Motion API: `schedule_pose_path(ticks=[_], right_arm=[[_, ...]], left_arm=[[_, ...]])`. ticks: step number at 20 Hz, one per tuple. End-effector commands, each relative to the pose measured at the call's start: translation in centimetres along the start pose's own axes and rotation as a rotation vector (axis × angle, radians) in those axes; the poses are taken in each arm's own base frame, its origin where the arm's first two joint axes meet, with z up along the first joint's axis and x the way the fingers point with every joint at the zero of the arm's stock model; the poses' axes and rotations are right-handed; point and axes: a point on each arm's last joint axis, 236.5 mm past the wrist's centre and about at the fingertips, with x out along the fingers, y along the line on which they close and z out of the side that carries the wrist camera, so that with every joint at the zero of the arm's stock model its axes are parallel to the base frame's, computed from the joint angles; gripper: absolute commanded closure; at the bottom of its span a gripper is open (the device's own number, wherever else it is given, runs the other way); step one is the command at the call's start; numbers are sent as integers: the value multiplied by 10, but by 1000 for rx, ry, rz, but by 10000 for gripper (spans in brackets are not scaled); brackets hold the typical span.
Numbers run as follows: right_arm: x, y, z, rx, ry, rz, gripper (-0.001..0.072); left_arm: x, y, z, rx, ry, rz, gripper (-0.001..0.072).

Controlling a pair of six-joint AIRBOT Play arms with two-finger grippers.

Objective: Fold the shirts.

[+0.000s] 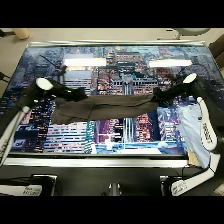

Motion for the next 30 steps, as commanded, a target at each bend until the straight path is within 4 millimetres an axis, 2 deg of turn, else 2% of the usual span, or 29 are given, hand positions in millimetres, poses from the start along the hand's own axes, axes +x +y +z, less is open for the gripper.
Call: schedule_pose_path(ticks=[1, 4, 7, 8, 10, 12, 13, 15, 17, 18, 19, 21, 22, 23, 24, 25, 27, 28, 30], right_arm=[[-70, 66, -22, -111, -64, 94, 686], [-131, 107, -59, -178, -118, 113, 686], [-175, 134, -90, -231, -184, 122, 685], [-183, 139, -94, -241, -210, 127, 685], [-191, 145, -97, -239, -234, 138, 685], [-186, 155, -93, -245, -245, 156, 685], [-178, 165, -90, -261, -249, 170, 685], [-148, 197, -84, -297, -244, 229, 685], [-101, 241, -82, -319, -210, 329, 685], [-71, 260, -84, -316, -181, 374, 684], [-36, 278, -88, -302, -142, 416, 684], [39, 298, -105, -247, -47, 469, 669], [74, 303, -115, -214, 3, 493, 447], [98, 303, -123, -182, 54, 520, 119], [110, 300, -130, -170, 105, 537, 27], [112, 286, -129, -168, 139, 518, 31], [92, 240, -115, -209, 170, 416, 37], [76, 208, -101, -205, 164, 328, 37], [38, 113, -74, -176, 145, 44, 39]], left_arm=[[67, -45, -31, -77, 36, -78, 682], [131, -94, -83, -219, 133, -211, 683], [170, -152, -135, -330, 211, -370, 683], [176, -165, -141, -349, 208, -415, 683], [170, -175, -124, -310, 148, -480, 685], [139, -165, -82, -209, 59, -484, 686], [113, -154, -54, -135, -1, -462, 687], [45, -129, 7, -12, -151, -390, 686], [-44, -100, 65, 56, -336, -300, 686], [-90, -88, 86, 71, -428, -262, 686], [-139, -77, 103, 76, -524, -228, 686], [-219, -67, 117, 80, -672, -190, 685], [-248, -68, 116, 96, -716, -182, 685], [-268, -67, 112, 113, -734, -172, 685], [-280, -66, 104, 134, -733, -154, 685], [-285, -64, 96, 154, -713, -133, 685], [-281, -53, 78, 197, -643, -71, 685], [-275, -44, 71, 215, -603, -30, 684], [-262, -27, 63, 190, -556, 10, 684]])
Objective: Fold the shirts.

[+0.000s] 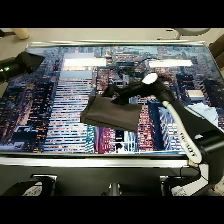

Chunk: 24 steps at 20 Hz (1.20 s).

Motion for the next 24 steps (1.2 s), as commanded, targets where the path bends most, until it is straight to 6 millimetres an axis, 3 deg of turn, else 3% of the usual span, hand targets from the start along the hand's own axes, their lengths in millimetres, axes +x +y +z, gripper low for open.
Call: schedule_pose_path(ticks=[1, 2, 3, 4, 9, 10, 12, 13, 14, 16, 18, 20, 22, 24], right_arm=[[-95, -127, -16, 103, 90, -437, 45], [-121, -161, -29, 165, 133, -555, 45], [-127, -179, -44, 210, 176, -587, 44], [-121, -189, -54, 245, 190, -575, 43], [-42, -189, -59, 340, 94, -400, 46], [-31, -185, -58, 346, 91, -379, 81], [-16, -170, -51, 346, 72, -303, 247], [-18, -162, -42, 327, 54, -262, 565], [-26, -152, -33, 321, 49, -224, 687], [-71, -126, -11, 228, 46, -161, 686], [-148, -113, 16, 181, -45, -188, 686], [-241, -122, 31, 231, -204, -287, 686], [-317, -129, 21, 290, -327, -344, 686], [-374, -135, 0, 345, -414, -385, 686]], left_arm=[[-8, 24, -28, 22, 95, 81, 684], [-6, 27, -35, 11, 110, 83, 684], [-3, 29, -43, 4, 126, 82, 684], [0, 28, -49, 1, 140, 78, 684], [7, 15, -63, 5, 174, 48, 684], [8, 14, -64, 6, 175, 46, 684], [8, 14, -63, 6, 175, 46, 684], [7, 15, -63, 6, 173, 48, 684], [7, 15, -62, 6, 171, 49, 684], [8, 16, -61, 7, 167, 51, 684], [8, 20, -61, 20, 164, 67, 684], [8, 23, -59, 29, 157, 80, 684], [8, 25, -57, 35, 149, 88, 684], [9, 26, -57, 34, 149, 89, 684]])
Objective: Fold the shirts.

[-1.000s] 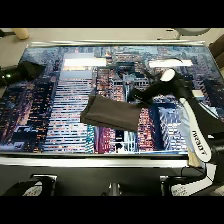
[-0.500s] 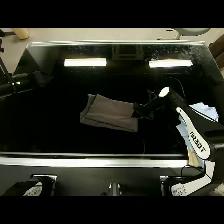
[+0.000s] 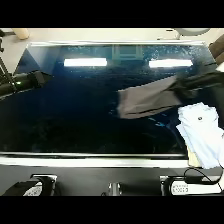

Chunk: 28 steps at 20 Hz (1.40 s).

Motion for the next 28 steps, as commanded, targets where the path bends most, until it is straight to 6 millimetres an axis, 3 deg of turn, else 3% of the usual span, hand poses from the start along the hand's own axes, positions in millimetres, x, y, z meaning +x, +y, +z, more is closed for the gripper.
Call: schedule_pose_path(ticks=[1, 5, 10, 11, 14, 16, 19, 20, 21, 22, 24, 25, 27, 28], right_arm=[[-108, -47, 0, 123, -153, -90, 685], [-178, -86, -13, 284, -295, -124, 685], [-236, -128, -42, 478, -405, -162, 685], [-239, -138, -56, 513, -376, -192, 685], [-245, -193, -101, 651, -296, -441, 685], [-229, -221, -139, 730, -193, -543, 685], [-189, -253, -207, 843, -8, -645, 683], [-175, -262, -221, 855, 21, -660, 572], [-165, -269, -227, 837, 36, -662, 252], [-163, -275, -222, 787, 28, -664, 5], [-181, -276, -191, 653, -72, -680, 24], [-198, -270, -162, 559, -168, -688, 25], [-235, -229, -81, 341, -430, -686, 26], [-247, -192, -40, 194, -543, -678, 27]], left_arm=[[1, 3, 2, 4, -7, 11, 684], [1, 2, 1, 6, -6, 9, 683], [1, 3, 2, 24, -8, 10, 684], [1, 3, 2, 24, -8, 10, 684], [1, 3, 2, 24, -8, 10, 684], [1, 3, 2, 24, -8, 10, 684], [1, 3, 2, 23, -8, 10, 684], [1, 3, 2, 23, -8, 10, 684], [1, 3, 2, 23, -8, 10, 683], [1, 2, 2, 23, -8, 9, 683], [-2, -2, 4, 33, -4, 3, 684], [-6, -3, 11, 54, -19, 12, 685], [-16, 13, 37, 174, -46, 139, 687], [-20, 33, 52, 214, -44, 265, 687]])
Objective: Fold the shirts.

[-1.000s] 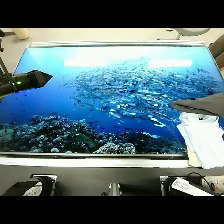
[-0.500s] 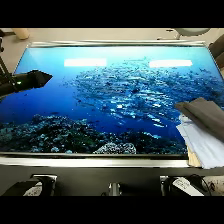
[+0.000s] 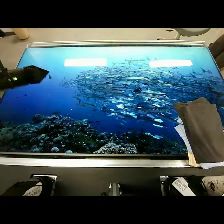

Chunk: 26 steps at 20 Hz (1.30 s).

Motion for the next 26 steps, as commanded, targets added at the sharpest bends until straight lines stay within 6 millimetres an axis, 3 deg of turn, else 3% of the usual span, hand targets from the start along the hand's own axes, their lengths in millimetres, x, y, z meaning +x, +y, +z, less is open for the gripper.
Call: schedule_pose_path(ticks=[1, 2, 3, 4, 5, 6, 7, 8, 9, 10, 13, 26], right_arm=[[-82, 109, 79, -278, -445, 156, 31], [-95, 155, 74, -360, -493, 218, 36], [-98, 204, 53, -437, -489, 286, 38], [-90, 241, 27, -508, -444, 319, 44], [-72, 272, -4, -585, -366, 315, 44], [-49, 290, -33, -642, -262, 293, 43], [-22, 300, -68, -691, -111, 268, 42], [1, 303, -99, -728, 43, 250, 43], [17, 303, -125, -765, 175, 242, 45], [27, 304, -133, -772, 224, 228, 46], [33, 312, -127, -759, 196, 236, 43], [34, 311, -125, -761, 191, 225, 44]], left_arm=[[-9, 59, 29, 139, 33, 335, 687], [-7, 81, 28, 162, 89, 460, 686], [-1, 95, 20, 175, 158, 543, 684], [14, 102, -2, 171, 254, 560, 616], [30, 103, -37, 133, 380, 541, 335], [38, 103, -77, 89, 531, 523, 59], [40, 102, -117, 57, 678, 504, 29], [42, 99, -147, 56, 763, 468, 30], [45, 98, -162, 43, 762, 450, 31], [48, 100, -166, 20, 721, 455, 33], [48, 100, -169, 12, 683, 456, 32], [49, 101, -170, 11, 688, 457, 31]])
